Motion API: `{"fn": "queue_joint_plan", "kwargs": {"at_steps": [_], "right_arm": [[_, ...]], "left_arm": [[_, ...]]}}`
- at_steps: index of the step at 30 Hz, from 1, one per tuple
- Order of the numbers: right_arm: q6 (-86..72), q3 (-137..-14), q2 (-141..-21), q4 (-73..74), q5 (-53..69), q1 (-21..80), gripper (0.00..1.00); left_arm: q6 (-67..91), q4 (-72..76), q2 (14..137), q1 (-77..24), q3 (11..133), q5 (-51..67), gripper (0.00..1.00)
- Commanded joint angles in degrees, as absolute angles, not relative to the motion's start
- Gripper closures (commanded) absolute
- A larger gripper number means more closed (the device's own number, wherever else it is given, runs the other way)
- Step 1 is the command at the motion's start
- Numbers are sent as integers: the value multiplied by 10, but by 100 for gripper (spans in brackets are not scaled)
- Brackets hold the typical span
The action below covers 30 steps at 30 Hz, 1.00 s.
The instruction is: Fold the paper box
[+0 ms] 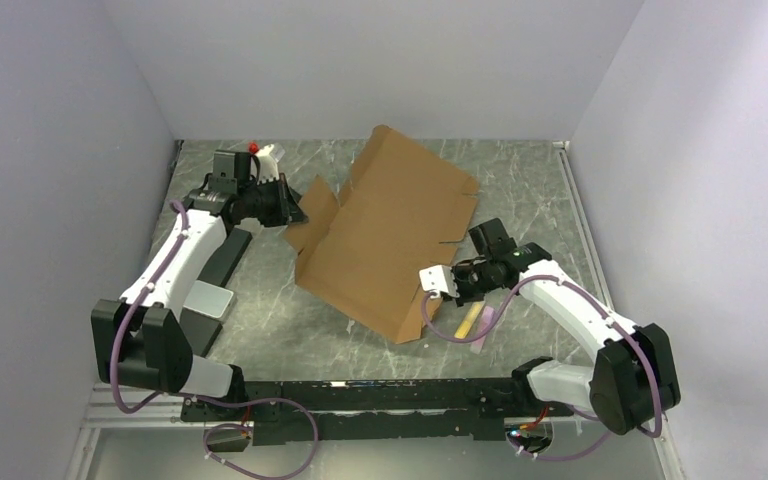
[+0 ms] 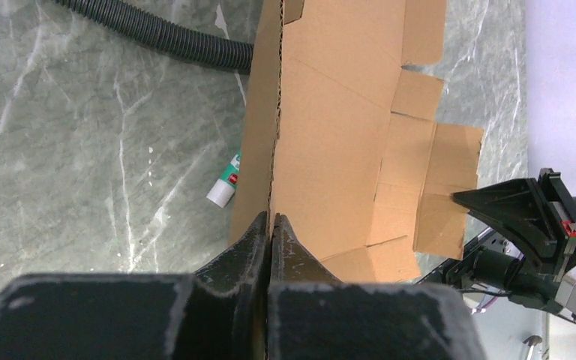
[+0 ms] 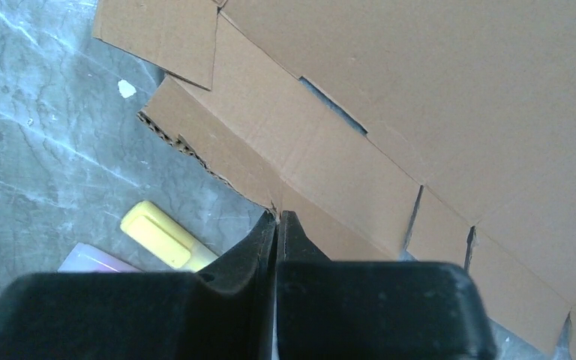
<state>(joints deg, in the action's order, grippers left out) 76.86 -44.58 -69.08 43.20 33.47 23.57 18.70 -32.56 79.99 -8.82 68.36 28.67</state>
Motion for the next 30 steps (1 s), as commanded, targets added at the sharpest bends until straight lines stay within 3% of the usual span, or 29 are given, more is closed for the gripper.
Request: {"fn": "queue_joint_plan", "kwargs": {"at_steps": [1, 4, 11, 16, 23, 30], "right_arm": [[752, -442, -671, 408, 377, 221, 100], [750, -440, -668, 406, 387, 216, 100], [743, -438, -668, 403, 399, 208, 100], [744, -436, -666, 403, 402, 203, 100], [740, -439, -658, 406, 421, 188, 100], [742, -441, -655, 405, 413, 181, 100]], "left_arm": [[215, -284, 812, -86, 682, 305, 94], [224, -276, 821, -86, 683, 309, 93], [235, -264, 834, -86, 685, 321, 77], [232, -269, 839, -86, 685, 316, 77], [228, -272, 839, -86, 687, 308, 79], [233, -268, 838, -86, 695, 317, 100]]}}
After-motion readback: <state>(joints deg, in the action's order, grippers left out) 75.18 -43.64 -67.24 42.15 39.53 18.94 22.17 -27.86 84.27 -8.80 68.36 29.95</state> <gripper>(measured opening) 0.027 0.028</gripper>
